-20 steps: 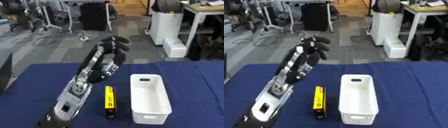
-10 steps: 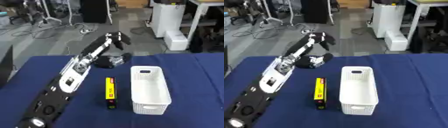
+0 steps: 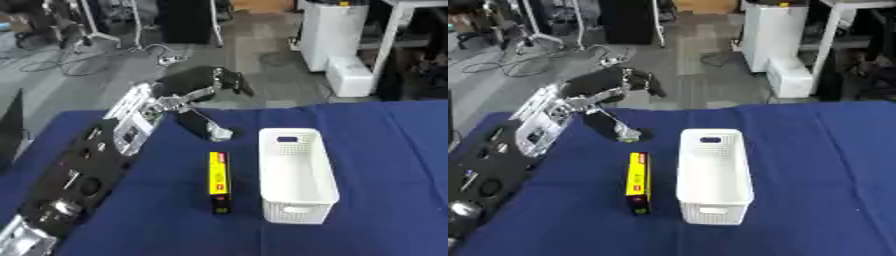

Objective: Pick up objects on the table and place them in the box.

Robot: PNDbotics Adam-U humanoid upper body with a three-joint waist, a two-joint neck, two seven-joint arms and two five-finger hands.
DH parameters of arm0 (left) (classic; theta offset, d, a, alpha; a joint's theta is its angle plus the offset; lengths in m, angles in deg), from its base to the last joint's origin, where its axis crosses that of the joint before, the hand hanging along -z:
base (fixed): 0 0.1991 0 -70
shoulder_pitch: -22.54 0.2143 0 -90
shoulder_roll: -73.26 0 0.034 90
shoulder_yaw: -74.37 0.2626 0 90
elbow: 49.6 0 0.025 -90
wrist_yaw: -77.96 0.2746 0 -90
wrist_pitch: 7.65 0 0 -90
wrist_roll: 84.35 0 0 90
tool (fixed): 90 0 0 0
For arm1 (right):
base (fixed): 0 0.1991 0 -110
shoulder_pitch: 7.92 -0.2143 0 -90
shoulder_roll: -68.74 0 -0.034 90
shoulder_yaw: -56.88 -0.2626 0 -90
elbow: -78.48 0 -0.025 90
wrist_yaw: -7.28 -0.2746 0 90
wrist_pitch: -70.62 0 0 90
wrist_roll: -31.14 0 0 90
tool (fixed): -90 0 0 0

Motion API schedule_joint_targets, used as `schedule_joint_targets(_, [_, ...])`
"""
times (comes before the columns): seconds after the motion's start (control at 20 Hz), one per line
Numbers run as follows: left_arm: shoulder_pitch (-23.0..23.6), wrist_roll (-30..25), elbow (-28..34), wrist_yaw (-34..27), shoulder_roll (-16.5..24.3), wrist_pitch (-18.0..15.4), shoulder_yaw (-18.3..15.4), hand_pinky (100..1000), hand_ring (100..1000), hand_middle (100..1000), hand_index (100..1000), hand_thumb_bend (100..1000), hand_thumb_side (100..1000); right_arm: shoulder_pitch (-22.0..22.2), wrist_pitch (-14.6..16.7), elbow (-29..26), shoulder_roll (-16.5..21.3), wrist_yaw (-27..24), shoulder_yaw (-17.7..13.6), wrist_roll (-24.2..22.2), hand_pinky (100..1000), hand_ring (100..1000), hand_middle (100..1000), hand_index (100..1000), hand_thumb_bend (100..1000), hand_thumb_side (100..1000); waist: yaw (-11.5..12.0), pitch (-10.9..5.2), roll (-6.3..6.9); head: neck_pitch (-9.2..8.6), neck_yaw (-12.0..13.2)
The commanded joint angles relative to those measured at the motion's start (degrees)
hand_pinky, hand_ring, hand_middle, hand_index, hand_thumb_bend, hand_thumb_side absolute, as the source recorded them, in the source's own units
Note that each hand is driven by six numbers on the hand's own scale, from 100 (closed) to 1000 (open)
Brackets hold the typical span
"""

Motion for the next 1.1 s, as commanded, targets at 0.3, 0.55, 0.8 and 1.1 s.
schedule_joint_targets(0.3, [-6.2, -1.6, -3.9, 11.2, 5.2, -12.4, 3.2, 881, 793, 697, 874, 623, 636, -0.4, -0.5, -0.7, 1.9, 0.5, -0.1, -0.2, 100, 100, 100, 189, 100, 1000, -0.1, -0.68, 0.05, 0.70, -0.3])
schedule_joint_targets(0.55, [-8.1, -2.1, -3.9, 15.5, 5.8, -13.9, 5.1, 903, 812, 701, 898, 724, 619, -0.5, -0.9, -0.7, 1.8, 0.7, 0.0, -0.2, 100, 100, 100, 190, 100, 1000, -0.3, -0.70, 0.18, 0.90, -0.1])
schedule_joint_targets(0.8, [-10.1, -3.1, -3.7, 19.0, 6.0, -14.0, 7.5, 913, 824, 699, 907, 818, 602, -0.6, -1.3, -0.7, 1.8, 0.8, 0.1, -0.2, 100, 100, 100, 191, 100, 1000, -0.5, -0.78, 0.32, 1.24, 0.2])
schedule_joint_targets(1.1, [-12.4, -4.5, -6.5, 19.8, 4.7, -14.0, 11.1, 904, 820, 707, 905, 828, 611, -0.7, -1.7, -0.7, 1.8, 1.0, 0.2, -0.2, 100, 100, 100, 191, 100, 1000, -0.7, -0.86, 0.44, 1.44, 0.2])
